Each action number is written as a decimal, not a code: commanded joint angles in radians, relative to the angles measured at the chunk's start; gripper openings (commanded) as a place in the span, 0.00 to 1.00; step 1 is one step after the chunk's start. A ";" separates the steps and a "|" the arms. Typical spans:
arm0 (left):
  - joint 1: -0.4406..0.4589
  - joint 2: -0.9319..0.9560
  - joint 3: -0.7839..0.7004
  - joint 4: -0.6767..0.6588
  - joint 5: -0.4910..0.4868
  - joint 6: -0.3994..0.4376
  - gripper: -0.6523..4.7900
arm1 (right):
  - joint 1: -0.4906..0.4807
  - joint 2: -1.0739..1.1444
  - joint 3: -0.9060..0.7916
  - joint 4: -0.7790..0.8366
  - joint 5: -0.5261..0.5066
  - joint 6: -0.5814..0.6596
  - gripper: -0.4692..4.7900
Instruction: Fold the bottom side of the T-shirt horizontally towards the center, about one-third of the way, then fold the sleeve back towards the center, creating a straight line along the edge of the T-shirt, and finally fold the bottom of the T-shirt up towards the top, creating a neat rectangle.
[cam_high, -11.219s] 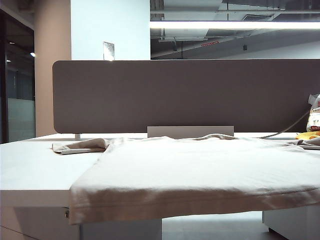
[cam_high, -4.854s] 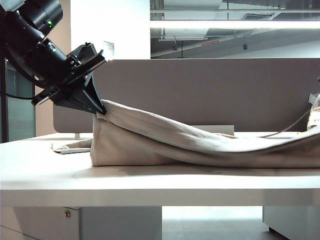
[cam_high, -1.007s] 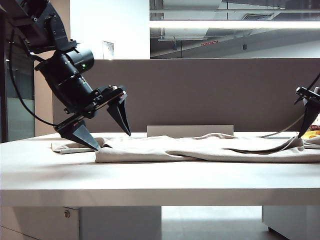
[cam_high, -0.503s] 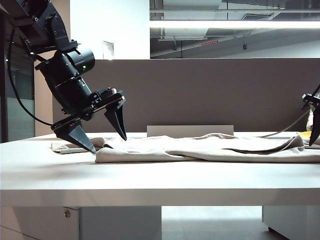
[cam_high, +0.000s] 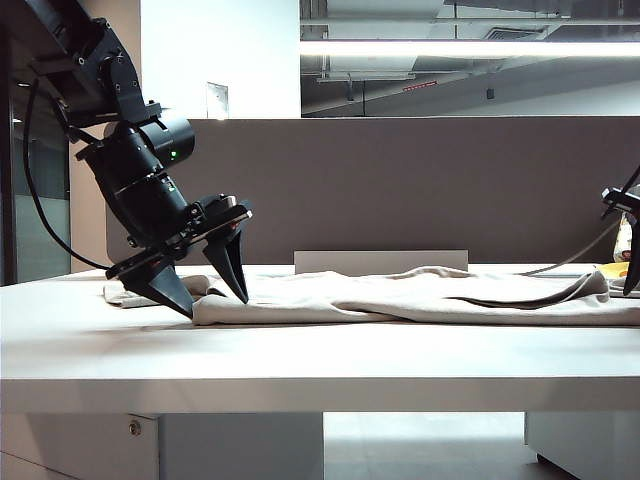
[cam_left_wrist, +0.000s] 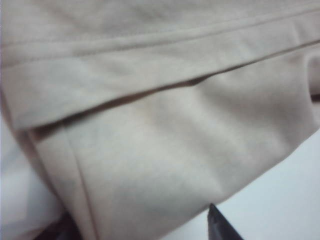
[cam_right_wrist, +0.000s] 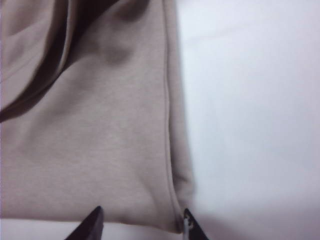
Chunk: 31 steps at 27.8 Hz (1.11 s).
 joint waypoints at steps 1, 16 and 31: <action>-0.002 0.008 -0.002 0.000 0.003 0.002 0.64 | 0.002 -0.003 0.004 0.010 -0.003 -0.002 0.47; -0.002 0.008 -0.001 0.002 0.021 0.029 0.21 | 0.019 0.074 0.005 -0.032 -0.013 -0.003 0.08; -0.002 0.004 -0.002 -0.104 0.022 0.122 0.11 | 0.013 -0.020 0.005 -0.085 -0.006 -0.038 0.08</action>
